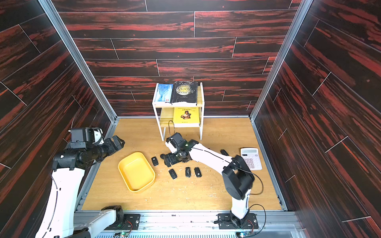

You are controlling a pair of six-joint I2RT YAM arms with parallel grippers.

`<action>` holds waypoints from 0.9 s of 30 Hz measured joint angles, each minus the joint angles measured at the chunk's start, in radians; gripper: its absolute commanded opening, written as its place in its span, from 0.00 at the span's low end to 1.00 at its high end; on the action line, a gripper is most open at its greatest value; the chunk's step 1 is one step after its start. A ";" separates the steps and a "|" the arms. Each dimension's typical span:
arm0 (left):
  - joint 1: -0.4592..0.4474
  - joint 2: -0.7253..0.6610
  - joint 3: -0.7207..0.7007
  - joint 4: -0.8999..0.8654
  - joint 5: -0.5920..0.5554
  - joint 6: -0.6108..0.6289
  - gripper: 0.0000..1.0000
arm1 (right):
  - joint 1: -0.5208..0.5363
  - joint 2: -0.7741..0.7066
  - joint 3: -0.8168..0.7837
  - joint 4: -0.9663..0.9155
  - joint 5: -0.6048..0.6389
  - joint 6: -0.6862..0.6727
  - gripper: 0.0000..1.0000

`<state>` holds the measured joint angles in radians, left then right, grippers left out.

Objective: Place the car key into the storage box
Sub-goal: Pick up the car key from the center of the board.

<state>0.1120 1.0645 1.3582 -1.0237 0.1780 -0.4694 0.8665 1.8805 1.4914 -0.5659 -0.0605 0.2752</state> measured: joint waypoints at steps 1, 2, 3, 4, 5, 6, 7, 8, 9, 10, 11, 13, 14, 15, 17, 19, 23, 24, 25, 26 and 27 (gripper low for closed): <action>0.000 -0.001 0.000 -0.001 -0.003 0.003 1.00 | 0.008 0.024 0.023 0.000 0.005 0.000 0.90; 0.000 -0.001 0.000 -0.003 -0.004 0.006 1.00 | 0.015 0.047 0.046 0.001 0.012 -0.001 0.90; 0.000 -0.001 -0.001 -0.003 -0.005 0.007 1.00 | 0.022 0.074 0.075 0.002 0.017 -0.002 0.89; 0.000 -0.001 -0.003 -0.003 -0.005 0.007 1.00 | 0.029 0.100 0.107 0.002 0.022 -0.003 0.89; 0.000 -0.001 -0.006 -0.002 -0.004 0.007 1.00 | 0.034 0.120 0.132 0.005 0.027 -0.003 0.88; 0.000 -0.002 -0.011 0.000 -0.004 0.007 1.00 | 0.041 0.145 0.161 0.006 0.034 -0.004 0.88; 0.000 -0.002 -0.018 -0.001 -0.005 0.006 1.00 | 0.049 0.170 0.192 0.006 0.041 -0.005 0.88; 0.000 -0.002 -0.024 -0.001 -0.006 0.006 1.00 | 0.055 0.188 0.215 0.006 0.050 -0.006 0.87; 0.000 -0.002 -0.029 -0.001 -0.008 0.007 1.00 | 0.063 0.212 0.243 0.006 0.058 -0.006 0.87; 0.000 -0.002 -0.033 -0.002 -0.012 0.007 1.00 | 0.071 0.238 0.275 -0.001 0.067 -0.006 0.86; 0.000 -0.002 -0.034 -0.004 -0.014 0.007 1.00 | 0.078 0.259 0.302 -0.003 0.077 -0.007 0.86; 0.000 -0.001 -0.034 -0.004 -0.018 0.007 1.00 | 0.095 0.314 0.365 -0.005 0.109 -0.007 0.85; 0.000 -0.001 -0.034 -0.004 -0.018 0.007 1.00 | 0.104 0.333 0.386 -0.006 0.126 -0.008 0.85; 0.000 0.000 -0.034 -0.004 -0.019 0.007 1.00 | 0.112 0.351 0.402 -0.009 0.142 -0.008 0.85; 0.000 0.001 -0.034 -0.004 -0.022 0.007 1.00 | 0.127 0.383 0.427 -0.014 0.167 -0.010 0.83; 0.000 0.003 -0.035 -0.004 -0.025 0.007 1.00 | 0.140 0.417 0.460 -0.023 0.190 -0.011 0.83; 0.000 0.003 -0.058 0.000 -0.029 0.010 1.00 | 0.155 0.472 0.521 -0.042 0.233 -0.011 0.83; 0.000 0.003 -0.068 0.000 -0.029 0.010 1.00 | 0.158 0.483 0.532 -0.045 0.245 -0.011 0.83; 0.000 0.005 -0.076 0.000 -0.029 0.010 1.00 | 0.159 0.490 0.540 -0.049 0.255 -0.011 0.83; 0.000 0.005 -0.085 0.000 -0.029 0.010 1.00 | 0.160 0.496 0.544 -0.051 0.264 -0.011 0.82; 0.000 0.008 -0.092 0.000 -0.029 0.010 1.00 | 0.160 0.501 0.548 -0.056 0.274 -0.010 0.82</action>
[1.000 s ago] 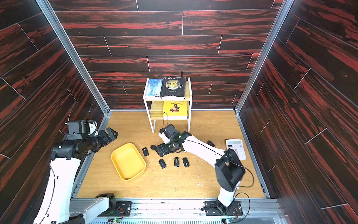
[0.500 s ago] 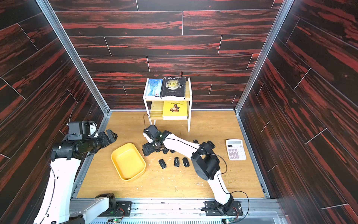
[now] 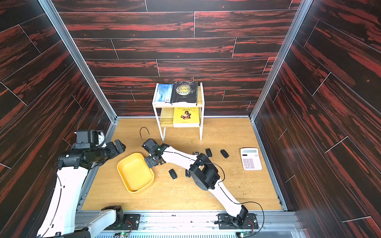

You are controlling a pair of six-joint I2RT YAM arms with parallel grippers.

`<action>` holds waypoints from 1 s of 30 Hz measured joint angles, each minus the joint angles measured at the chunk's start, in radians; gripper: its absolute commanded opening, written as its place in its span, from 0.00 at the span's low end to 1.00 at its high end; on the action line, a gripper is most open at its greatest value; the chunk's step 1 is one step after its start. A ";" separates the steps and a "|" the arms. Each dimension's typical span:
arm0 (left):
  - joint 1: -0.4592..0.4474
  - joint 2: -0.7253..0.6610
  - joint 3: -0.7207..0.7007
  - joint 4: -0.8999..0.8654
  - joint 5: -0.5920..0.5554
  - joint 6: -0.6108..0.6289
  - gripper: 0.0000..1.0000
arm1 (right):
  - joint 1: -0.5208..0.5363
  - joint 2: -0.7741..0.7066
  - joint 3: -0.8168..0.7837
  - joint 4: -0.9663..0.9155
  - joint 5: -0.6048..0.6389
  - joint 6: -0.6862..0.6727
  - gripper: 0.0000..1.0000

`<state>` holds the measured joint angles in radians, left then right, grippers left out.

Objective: Place the car key into the storage box
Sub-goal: Pick up the car key from the center of the board.

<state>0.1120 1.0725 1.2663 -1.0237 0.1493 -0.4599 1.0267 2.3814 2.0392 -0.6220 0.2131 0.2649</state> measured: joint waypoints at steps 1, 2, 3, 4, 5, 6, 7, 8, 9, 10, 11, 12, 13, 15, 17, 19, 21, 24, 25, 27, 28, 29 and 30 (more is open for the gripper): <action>0.000 0.001 -0.006 0.002 0.000 0.000 1.00 | 0.000 0.004 0.005 -0.006 0.008 0.000 0.81; 0.000 0.002 -0.010 0.001 0.000 0.000 1.00 | 0.000 0.010 0.014 -0.012 0.014 0.001 0.79; 0.000 0.003 -0.012 0.001 0.000 0.000 1.00 | 0.000 0.019 0.027 -0.018 0.019 0.003 0.77; 0.000 0.004 -0.013 0.002 0.000 0.000 1.00 | 0.000 0.027 0.040 -0.021 0.024 0.003 0.76; 0.000 0.006 -0.014 0.003 0.000 0.000 1.00 | 0.000 0.040 0.060 -0.025 0.027 0.004 0.75; 0.000 0.007 -0.015 0.003 -0.001 0.000 1.00 | 0.000 0.053 0.077 -0.027 0.028 0.004 0.73; 0.000 0.008 -0.016 0.003 -0.001 0.000 1.00 | 0.000 0.066 0.093 -0.029 0.029 0.003 0.72; 0.000 0.009 -0.018 0.004 -0.002 0.000 1.00 | 0.000 0.078 0.109 -0.032 0.031 0.003 0.70; 0.000 0.010 -0.021 0.004 -0.004 0.000 1.00 | 0.000 0.090 0.124 -0.039 0.031 0.003 0.69; 0.000 0.011 -0.023 0.003 -0.005 0.000 1.00 | 0.000 0.101 0.139 -0.046 0.032 0.002 0.69; 0.000 0.014 -0.026 0.003 -0.007 0.000 1.00 | 0.000 0.116 0.158 -0.055 0.031 0.001 0.69; 0.000 0.016 -0.029 0.003 -0.009 0.000 1.00 | 0.000 0.130 0.180 -0.063 0.031 0.001 0.68; 0.000 0.019 -0.033 0.004 -0.011 0.000 1.00 | 0.000 0.142 0.198 -0.072 0.032 0.000 0.66; 0.000 0.021 -0.041 0.002 -0.016 0.000 1.00 | 0.000 0.171 0.243 -0.093 0.033 -0.001 0.65; 0.000 0.022 -0.042 -0.001 -0.024 0.001 1.00 | 0.000 0.193 0.274 -0.106 0.032 -0.001 0.61; 0.000 0.021 -0.042 -0.001 -0.029 0.003 1.00 | 0.000 0.206 0.287 -0.114 0.032 -0.001 0.60; 0.000 0.021 -0.042 -0.001 -0.031 0.006 1.00 | 0.000 0.215 0.288 -0.125 0.032 0.000 0.59; 0.000 0.021 -0.042 -0.001 -0.035 0.009 1.00 | 0.000 0.219 0.289 -0.136 0.032 0.002 0.57; 0.000 0.021 -0.042 -0.001 -0.036 0.011 1.00 | 0.001 0.219 0.290 -0.138 0.033 0.003 0.55; 0.000 0.021 -0.042 -0.001 -0.037 0.013 1.00 | 0.001 0.219 0.290 -0.142 0.033 0.006 0.49; 0.000 0.021 -0.042 -0.001 -0.037 0.013 1.00 | 0.001 0.219 0.290 -0.143 0.034 0.008 0.46; 0.000 0.021 -0.042 0.000 -0.037 0.014 1.00 | 0.001 0.219 0.290 -0.143 0.033 0.008 0.45; 0.000 0.021 -0.042 0.000 -0.037 0.015 1.00 | 0.001 0.219 0.290 -0.145 0.034 0.006 0.41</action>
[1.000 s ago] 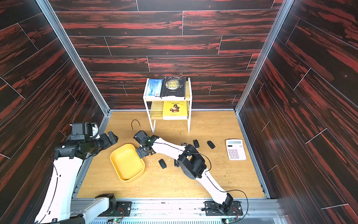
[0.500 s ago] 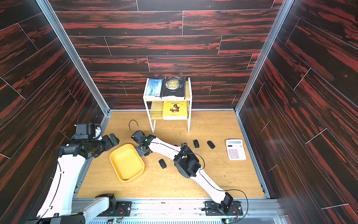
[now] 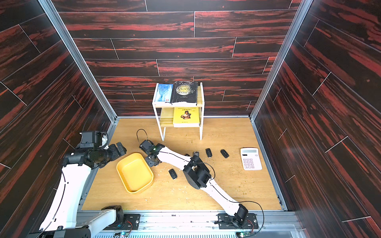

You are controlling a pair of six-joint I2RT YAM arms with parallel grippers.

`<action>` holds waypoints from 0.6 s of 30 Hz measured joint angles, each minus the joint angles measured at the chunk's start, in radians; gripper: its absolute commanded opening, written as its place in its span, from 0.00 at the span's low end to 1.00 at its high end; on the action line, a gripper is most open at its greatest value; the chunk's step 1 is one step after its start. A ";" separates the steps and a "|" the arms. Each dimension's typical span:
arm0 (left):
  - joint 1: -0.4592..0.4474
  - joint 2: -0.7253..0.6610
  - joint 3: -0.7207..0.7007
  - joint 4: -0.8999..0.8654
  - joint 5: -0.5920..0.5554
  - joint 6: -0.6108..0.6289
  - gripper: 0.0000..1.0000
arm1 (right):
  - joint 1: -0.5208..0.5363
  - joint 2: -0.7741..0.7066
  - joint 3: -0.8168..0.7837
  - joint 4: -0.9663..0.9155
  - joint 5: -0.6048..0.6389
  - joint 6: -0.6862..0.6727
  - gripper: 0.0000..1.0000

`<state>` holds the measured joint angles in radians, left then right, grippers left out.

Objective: Place the car key into the storage box
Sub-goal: Pick up the car key from the center of the board.

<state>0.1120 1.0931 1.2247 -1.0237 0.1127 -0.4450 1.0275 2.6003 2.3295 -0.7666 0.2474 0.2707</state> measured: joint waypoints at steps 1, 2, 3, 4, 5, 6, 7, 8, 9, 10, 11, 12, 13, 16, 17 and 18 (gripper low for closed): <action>0.000 0.000 0.000 0.000 0.000 0.000 1.00 | 0.000 0.000 0.000 -0.002 -0.002 0.000 0.39; 0.000 0.000 0.000 0.000 0.000 0.000 1.00 | 0.000 0.000 0.000 -0.003 -0.001 0.002 0.38; 0.000 0.000 0.000 0.000 0.000 0.000 1.00 | 0.000 0.000 0.001 -0.004 0.000 0.000 0.37; 0.000 0.000 0.000 0.000 0.001 0.000 1.00 | 0.000 0.000 0.002 -0.005 0.000 0.002 0.37; 0.000 0.000 0.000 0.000 0.001 0.000 1.00 | 0.000 0.000 0.002 -0.005 0.000 0.001 0.36; 0.000 0.000 0.000 0.000 0.001 0.000 1.00 | 0.000 0.000 0.005 -0.008 0.001 0.001 0.37; 0.000 0.000 0.000 0.001 0.001 0.000 1.00 | 0.000 0.000 0.008 -0.016 0.003 0.000 0.36; 0.000 0.000 0.000 0.001 0.001 0.000 1.00 | 0.000 0.000 0.016 -0.026 0.006 -0.001 0.36; 0.000 0.000 0.000 0.001 0.001 0.000 1.00 | 0.000 0.000 0.024 -0.034 0.011 -0.002 0.36; 0.000 0.000 0.000 0.002 0.001 0.000 1.00 | 0.000 0.000 0.035 -0.042 0.016 -0.003 0.36; 0.000 0.000 0.000 0.003 0.002 0.000 1.00 | 0.000 0.000 0.047 -0.047 0.022 -0.004 0.36; 0.000 0.000 0.000 0.004 0.002 0.000 1.00 | 0.000 0.000 0.055 -0.048 0.027 -0.005 0.36; 0.000 0.000 -0.001 0.006 0.002 0.000 1.00 | 0.000 -0.001 0.062 -0.050 0.031 -0.006 0.36; 0.000 -0.001 -0.010 0.011 0.001 0.000 1.00 | 0.000 -0.011 0.068 -0.058 0.041 -0.011 0.36; 0.000 -0.001 -0.014 0.011 0.001 0.000 1.00 | 0.000 -0.016 0.068 -0.065 0.043 -0.014 0.36; 0.000 -0.001 -0.017 0.012 0.001 0.000 1.00 | 0.000 -0.022 0.068 -0.071 0.045 -0.014 0.36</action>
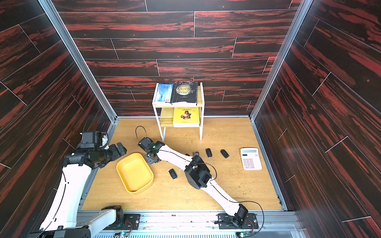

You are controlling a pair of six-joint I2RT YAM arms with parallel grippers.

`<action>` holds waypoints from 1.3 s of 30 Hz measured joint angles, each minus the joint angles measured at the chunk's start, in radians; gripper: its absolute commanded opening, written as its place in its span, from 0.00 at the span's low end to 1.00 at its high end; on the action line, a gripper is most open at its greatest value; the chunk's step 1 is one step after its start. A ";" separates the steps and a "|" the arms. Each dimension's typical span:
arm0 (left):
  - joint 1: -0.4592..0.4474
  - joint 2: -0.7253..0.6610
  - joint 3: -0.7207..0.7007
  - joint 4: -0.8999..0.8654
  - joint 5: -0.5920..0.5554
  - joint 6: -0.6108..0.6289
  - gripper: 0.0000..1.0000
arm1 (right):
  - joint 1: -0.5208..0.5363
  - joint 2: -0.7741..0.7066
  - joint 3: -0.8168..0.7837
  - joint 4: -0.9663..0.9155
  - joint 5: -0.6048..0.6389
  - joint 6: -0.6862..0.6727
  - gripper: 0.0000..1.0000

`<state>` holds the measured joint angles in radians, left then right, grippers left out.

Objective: Place the car key into the storage box
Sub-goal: Pick up the car key from the center of the board, then place the car key in the storage box.

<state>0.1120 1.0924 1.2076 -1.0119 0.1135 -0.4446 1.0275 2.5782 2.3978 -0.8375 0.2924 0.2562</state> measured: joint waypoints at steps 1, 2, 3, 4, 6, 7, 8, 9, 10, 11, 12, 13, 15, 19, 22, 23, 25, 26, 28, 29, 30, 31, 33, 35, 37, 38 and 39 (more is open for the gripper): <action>0.000 0.000 -0.002 0.001 -0.001 0.000 1.00 | 0.000 -0.009 0.000 -0.007 0.002 -0.002 0.36; 0.000 0.000 -0.003 0.002 -0.003 0.000 1.00 | 0.000 -0.019 0.000 -0.015 0.005 -0.003 0.36; 0.000 0.000 -0.003 0.002 -0.008 0.000 1.00 | 0.001 -0.029 0.000 -0.021 0.008 -0.004 0.36; 0.000 0.000 -0.003 0.003 -0.017 0.000 1.00 | 0.002 -0.043 0.000 -0.027 0.011 -0.005 0.36; 0.000 0.005 -0.003 0.001 -0.041 0.000 1.00 | 0.006 -0.073 0.000 -0.038 0.015 -0.007 0.36; 0.002 0.014 0.004 -0.008 -0.055 0.002 1.00 | 0.010 -0.091 0.000 -0.041 0.016 -0.007 0.36; 0.005 0.029 0.015 -0.019 -0.067 0.005 1.00 | 0.014 -0.108 0.000 -0.042 0.017 -0.008 0.36; 0.011 0.053 0.033 -0.032 -0.080 0.010 1.00 | 0.019 -0.127 0.001 -0.043 0.018 -0.008 0.36; 0.018 0.082 0.055 -0.043 -0.098 0.011 1.00 | 0.026 -0.144 0.003 -0.046 0.018 -0.008 0.37; 0.029 0.112 0.075 -0.053 -0.113 0.013 1.00 | 0.031 -0.158 0.005 -0.048 0.015 -0.008 0.36; 0.044 0.146 0.095 -0.063 -0.129 0.015 1.00 | 0.038 -0.171 0.013 -0.051 0.010 -0.008 0.36; 0.062 0.176 0.108 -0.068 -0.144 0.016 1.00 | 0.045 -0.183 0.018 -0.053 0.000 -0.008 0.35; 0.101 0.222 0.121 -0.075 -0.163 0.019 1.00 | 0.058 -0.209 0.018 -0.055 -0.018 -0.011 0.35; 0.167 0.272 0.124 -0.085 -0.166 0.026 1.00 | 0.087 -0.254 0.015 -0.055 -0.053 -0.014 0.36; 0.194 0.290 0.112 -0.074 -0.148 0.026 0.99 | 0.103 -0.278 0.015 -0.055 -0.101 -0.014 0.36; 0.206 0.294 0.101 -0.065 -0.135 0.026 0.96 | 0.106 -0.283 0.015 -0.055 -0.117 -0.013 0.36; 0.240 0.306 0.064 -0.043 -0.084 0.022 0.93 | 0.109 -0.290 0.015 -0.055 -0.157 -0.012 0.36; 0.266 0.321 0.044 -0.037 -0.057 0.018 0.90 | 0.109 -0.291 0.015 -0.053 -0.180 -0.011 0.36; 0.310 0.370 0.022 -0.039 -0.007 0.018 0.86 | 0.109 -0.293 0.000 -0.040 -0.225 -0.010 0.36; 0.328 0.401 0.015 -0.039 0.016 0.021 0.86 | 0.109 -0.295 -0.020 -0.027 -0.246 -0.008 0.36; 0.342 0.429 0.007 -0.036 0.040 0.022 0.86 | 0.108 -0.298 -0.047 -0.013 -0.270 -0.006 0.36; 0.352 0.447 -0.002 -0.032 0.060 0.022 0.86 | 0.108 -0.303 -0.073 0.000 -0.288 -0.005 0.35; 0.359 0.467 -0.023 -0.029 0.096 0.022 0.86 | 0.109 -0.307 -0.132 0.027 -0.329 -0.002 0.36; 0.360 0.468 -0.030 -0.029 0.126 0.022 0.86 | 0.109 -0.306 -0.175 0.052 -0.361 0.001 0.35; 0.360 0.468 -0.029 -0.021 0.161 0.024 0.86 | 0.109 -0.306 -0.199 0.064 -0.385 0.005 0.35; 0.360 0.468 -0.029 -0.017 0.182 0.026 0.86 | 0.109 -0.306 -0.202 0.070 -0.396 0.007 0.35; 0.360 0.468 -0.029 -0.012 0.200 0.026 0.85 | 0.109 -0.305 -0.202 0.079 -0.407 0.010 0.35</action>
<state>0.4721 1.5608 1.1782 -1.0241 0.3130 -0.4187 1.1370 2.2730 2.1960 -0.7586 -0.1150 0.2657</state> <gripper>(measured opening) 0.860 0.380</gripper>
